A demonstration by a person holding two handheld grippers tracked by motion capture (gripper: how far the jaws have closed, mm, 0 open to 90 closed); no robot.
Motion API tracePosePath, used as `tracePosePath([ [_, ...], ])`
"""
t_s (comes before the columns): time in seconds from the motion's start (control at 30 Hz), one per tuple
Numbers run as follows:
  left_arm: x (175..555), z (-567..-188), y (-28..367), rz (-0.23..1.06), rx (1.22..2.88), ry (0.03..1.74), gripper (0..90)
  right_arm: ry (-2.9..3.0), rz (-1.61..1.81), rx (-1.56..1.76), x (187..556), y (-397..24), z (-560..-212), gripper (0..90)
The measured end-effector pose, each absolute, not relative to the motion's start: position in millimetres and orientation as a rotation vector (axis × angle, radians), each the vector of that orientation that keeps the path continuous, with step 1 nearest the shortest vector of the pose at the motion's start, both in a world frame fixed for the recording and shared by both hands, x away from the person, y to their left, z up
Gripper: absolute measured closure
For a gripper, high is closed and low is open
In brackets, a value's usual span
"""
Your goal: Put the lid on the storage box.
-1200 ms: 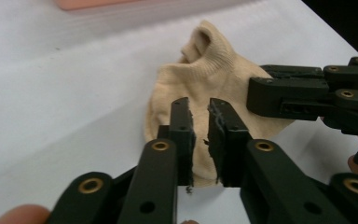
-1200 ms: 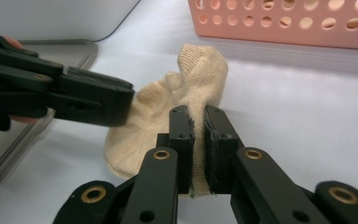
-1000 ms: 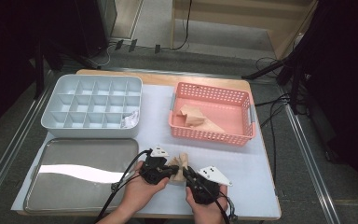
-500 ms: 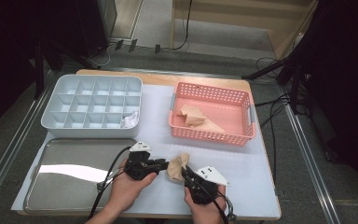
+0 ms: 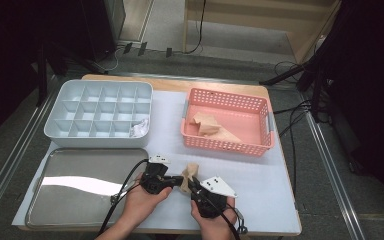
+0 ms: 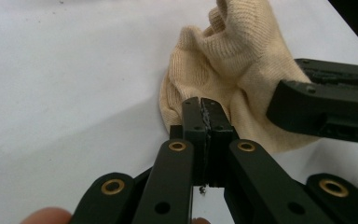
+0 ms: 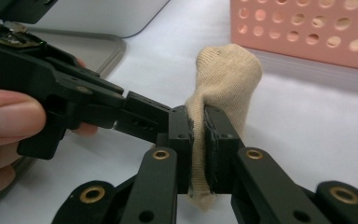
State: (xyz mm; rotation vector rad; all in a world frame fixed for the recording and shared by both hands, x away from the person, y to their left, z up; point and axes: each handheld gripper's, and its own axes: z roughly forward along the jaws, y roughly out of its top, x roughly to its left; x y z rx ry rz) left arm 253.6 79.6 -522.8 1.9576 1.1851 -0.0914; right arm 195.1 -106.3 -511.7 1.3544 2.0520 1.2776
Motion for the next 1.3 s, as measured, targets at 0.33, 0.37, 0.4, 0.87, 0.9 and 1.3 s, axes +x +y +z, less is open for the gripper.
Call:
tracePosePath([
  [0.33,261.8,-524.8,99.8,-0.132,1.88,1.239,88.2,2.085,1.234,1.338,198.5,-94.5,-517.3,82.2],
  [0.37,263.3,-522.3,103.2,-0.13,1.858,1.245,87.5,2.086,1.229,1.334,198.5,-93.5,-518.1,82.2],
  [0.4,264.4,-519.4,104.8,-0.131,1.845,1.24,86.0,2.086,1.219,1.324,198.6,-92.3,-518.9,82.2],
  [0.87,278.3,-508.9,84.7,-0.167,1.817,1.254,70.4,2.085,1.203,1.25,195.4,-83.2,-523.7,77.4],
  [0.9,278.1,-508.7,85.3,-0.167,1.82,1.247,74.2,2.091,1.212,1.242,195.4,-84.2,-523.6,76.1],
  [1.3,276.3,-510.4,86.2,-0.15,1.824,1.235,81.1,2.05,1.45,1.274,182.6,-119.0,-496.9,85.5],
])
